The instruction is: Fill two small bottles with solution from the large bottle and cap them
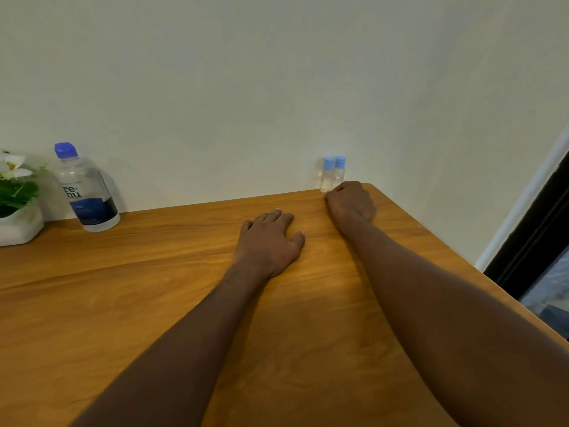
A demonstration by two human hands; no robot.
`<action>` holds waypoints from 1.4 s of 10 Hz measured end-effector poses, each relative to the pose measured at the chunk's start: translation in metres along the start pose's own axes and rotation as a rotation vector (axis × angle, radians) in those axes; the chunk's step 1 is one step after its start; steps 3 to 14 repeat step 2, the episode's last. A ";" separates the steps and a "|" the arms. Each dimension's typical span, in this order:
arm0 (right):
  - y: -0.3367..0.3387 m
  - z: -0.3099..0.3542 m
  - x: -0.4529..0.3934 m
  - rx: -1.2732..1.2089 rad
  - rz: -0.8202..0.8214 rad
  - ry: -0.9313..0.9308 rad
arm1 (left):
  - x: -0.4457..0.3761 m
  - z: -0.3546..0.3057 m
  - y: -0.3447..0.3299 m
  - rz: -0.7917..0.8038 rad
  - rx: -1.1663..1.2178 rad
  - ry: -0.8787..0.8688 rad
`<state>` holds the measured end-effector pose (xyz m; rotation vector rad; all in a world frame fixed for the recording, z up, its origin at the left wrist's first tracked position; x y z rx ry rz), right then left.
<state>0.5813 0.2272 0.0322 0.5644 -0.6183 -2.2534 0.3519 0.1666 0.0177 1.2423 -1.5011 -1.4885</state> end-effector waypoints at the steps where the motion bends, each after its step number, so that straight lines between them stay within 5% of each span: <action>1: -0.002 0.001 0.002 0.037 0.037 0.009 | 0.000 0.001 0.000 -0.020 0.023 0.008; 14: -0.009 0.009 0.013 0.118 0.113 0.047 | 0.002 0.006 0.007 -0.067 0.033 0.039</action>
Point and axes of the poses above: each hand's wrist, its own x-axis away from the middle knuckle, its own y-axis out of the back of the hand, z = x × y, the point moved 10 cm from there along -x, towards the middle knuckle, and after that the axes turned 11 degrees about -x, right-handed, at the moved point
